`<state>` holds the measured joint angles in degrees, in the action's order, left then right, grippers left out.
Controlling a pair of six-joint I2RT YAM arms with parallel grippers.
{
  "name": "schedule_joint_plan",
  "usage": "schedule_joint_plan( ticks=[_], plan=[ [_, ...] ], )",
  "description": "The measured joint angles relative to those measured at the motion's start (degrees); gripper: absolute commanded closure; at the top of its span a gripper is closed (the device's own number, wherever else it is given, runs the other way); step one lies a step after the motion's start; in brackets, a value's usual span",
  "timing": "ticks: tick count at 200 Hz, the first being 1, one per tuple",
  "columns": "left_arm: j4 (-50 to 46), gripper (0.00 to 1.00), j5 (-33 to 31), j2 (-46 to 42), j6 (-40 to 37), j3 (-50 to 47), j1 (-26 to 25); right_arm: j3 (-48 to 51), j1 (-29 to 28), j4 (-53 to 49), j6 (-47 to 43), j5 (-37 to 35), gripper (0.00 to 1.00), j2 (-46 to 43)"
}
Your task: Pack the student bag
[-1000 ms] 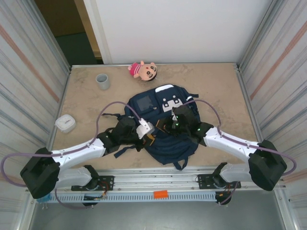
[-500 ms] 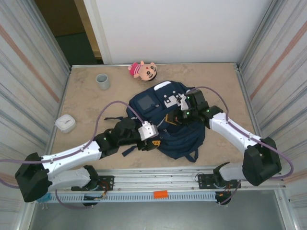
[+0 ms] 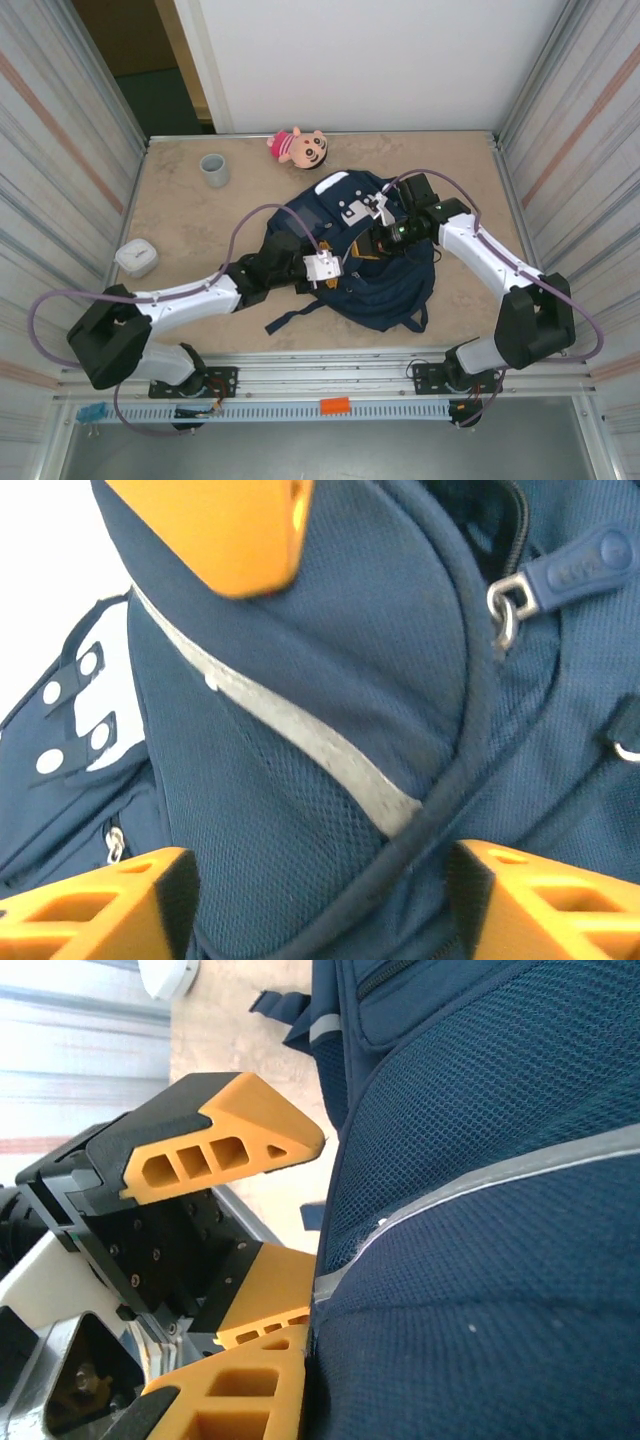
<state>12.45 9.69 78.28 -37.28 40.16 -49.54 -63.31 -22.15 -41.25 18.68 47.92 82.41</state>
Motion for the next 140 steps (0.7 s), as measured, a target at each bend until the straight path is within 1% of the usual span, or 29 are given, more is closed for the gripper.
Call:
schedule_joint_plan(
  ticks=[10,16,25,28,29,31,32,40,46,53,74,96,115,126,140],
  plan=[
    [0.94,0.60,1.27,0.76,-0.11,0.52,0.11,-0.31,0.46,-1.01,-1.27,0.50,1.00,0.42],
    [1.05,0.69,2.34,1.27,-0.26,0.87,0.13,-0.52,0.79,-1.36,-1.73,0.76,0.99,0.52],
    [1.03,0.85,4.09,2.16,-0.76,1.33,0.37,-0.79,1.44,-1.75,-2.45,1.27,0.90,0.66],
    [0.92,0.90,4.68,2.47,-0.76,1.51,0.42,-0.85,1.66,-1.88,-2.60,1.33,0.85,0.66],
    [0.87,0.91,4.83,2.56,-0.70,1.57,0.44,-0.87,1.75,-1.97,-2.69,1.36,0.82,0.66],
    [0.74,0.94,5.22,2.78,-0.79,1.75,0.48,-0.90,1.84,-2.03,-2.78,1.40,0.80,0.66],
    [0.68,0.95,5.38,2.84,-0.92,1.79,0.48,-0.92,1.97,-2.14,-2.84,1.40,0.76,0.66],
    [0.46,1.00,6.69,3.69,-1.11,2.47,0.57,-1.01,2.49,-2.64,-2.91,1.40,0.64,0.63],
    [0.00,1.00,7.52,4.02,-1.07,2.93,0.70,-1.01,2.89,-3.10,-3.06,1.07,0.59,0.42],
    [-0.46,1.00,8.44,4.24,-0.74,3.43,0.81,-1.01,3.17,-3.78,-3.37,-0.11,0.56,-0.13],
    [-2.51,1.00,9.79,4.28,1.07,4.81,1.03,-1.05,3.41,-5.95,-2.89,-6.67,0.54,-4.02],
    [-5.14,1.00,10.51,4.31,3.48,6.14,1.22,-1.05,2.16,-8.57,-1.51,-16.26,0.53,-12.00],
    [-6.51,1.00,11.17,4.28,5.25,6.64,1.22,-0.92,-1.46,-10.16,0.57,-23.96,0.55,-19.78],
    [-6.93,1.00,11.74,4.28,6.01,6.71,1.22,-0.48,-5.09,-10.97,2.49,-28.24,0.55,-23.74],
    [-7.61,1.00,12.31,4.28,6.75,6.78,1.22,0.46,-9.99,-12.00,4.90,-32.13,0.55,-26.40]
  ],
)
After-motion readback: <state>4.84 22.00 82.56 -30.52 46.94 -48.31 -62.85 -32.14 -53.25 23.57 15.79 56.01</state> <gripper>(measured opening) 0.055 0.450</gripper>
